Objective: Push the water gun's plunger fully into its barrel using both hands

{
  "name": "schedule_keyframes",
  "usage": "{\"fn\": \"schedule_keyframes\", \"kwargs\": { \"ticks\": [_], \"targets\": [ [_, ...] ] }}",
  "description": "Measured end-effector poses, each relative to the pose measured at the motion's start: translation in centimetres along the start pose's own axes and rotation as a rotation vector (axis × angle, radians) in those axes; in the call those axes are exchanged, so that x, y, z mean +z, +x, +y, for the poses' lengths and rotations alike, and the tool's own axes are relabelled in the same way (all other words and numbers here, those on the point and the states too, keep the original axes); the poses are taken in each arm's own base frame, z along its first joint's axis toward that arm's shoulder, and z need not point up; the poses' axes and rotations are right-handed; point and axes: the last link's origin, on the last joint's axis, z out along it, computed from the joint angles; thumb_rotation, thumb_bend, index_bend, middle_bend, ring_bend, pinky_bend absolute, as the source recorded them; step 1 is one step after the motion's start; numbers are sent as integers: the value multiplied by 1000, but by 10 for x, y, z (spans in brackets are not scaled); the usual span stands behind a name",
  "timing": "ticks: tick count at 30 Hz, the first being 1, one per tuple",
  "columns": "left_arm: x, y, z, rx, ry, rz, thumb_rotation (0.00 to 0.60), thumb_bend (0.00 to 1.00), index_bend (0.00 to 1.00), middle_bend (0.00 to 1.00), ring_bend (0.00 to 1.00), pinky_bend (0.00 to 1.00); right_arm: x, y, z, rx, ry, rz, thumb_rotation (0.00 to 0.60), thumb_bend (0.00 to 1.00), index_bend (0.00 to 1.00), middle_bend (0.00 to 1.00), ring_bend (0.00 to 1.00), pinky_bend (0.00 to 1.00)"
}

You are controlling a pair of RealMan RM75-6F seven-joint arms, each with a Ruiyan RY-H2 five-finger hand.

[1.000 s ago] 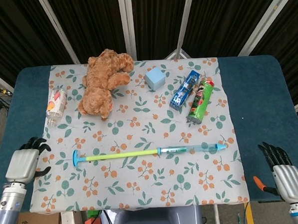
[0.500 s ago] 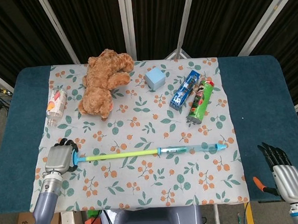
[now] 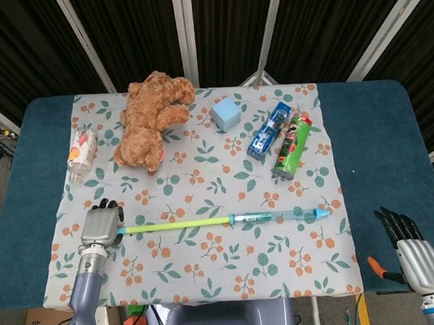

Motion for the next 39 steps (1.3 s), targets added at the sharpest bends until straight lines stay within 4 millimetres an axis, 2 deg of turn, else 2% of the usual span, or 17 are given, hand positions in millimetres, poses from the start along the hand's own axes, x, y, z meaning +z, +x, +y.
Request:
{"fn": "schedule_keyframes", "kwargs": {
  "ticks": [18,39],
  "targets": [
    [11,-12,5,56,40,-26,600,386,468,149,80,213,0,0,0,8,3,0,600,326,0,0,0,0],
    [12,-20,11,83,31,-44,600,428,499,149,80,209,0,1,0,13,5,5,600,326,0,0,0,0]
  ]
}}
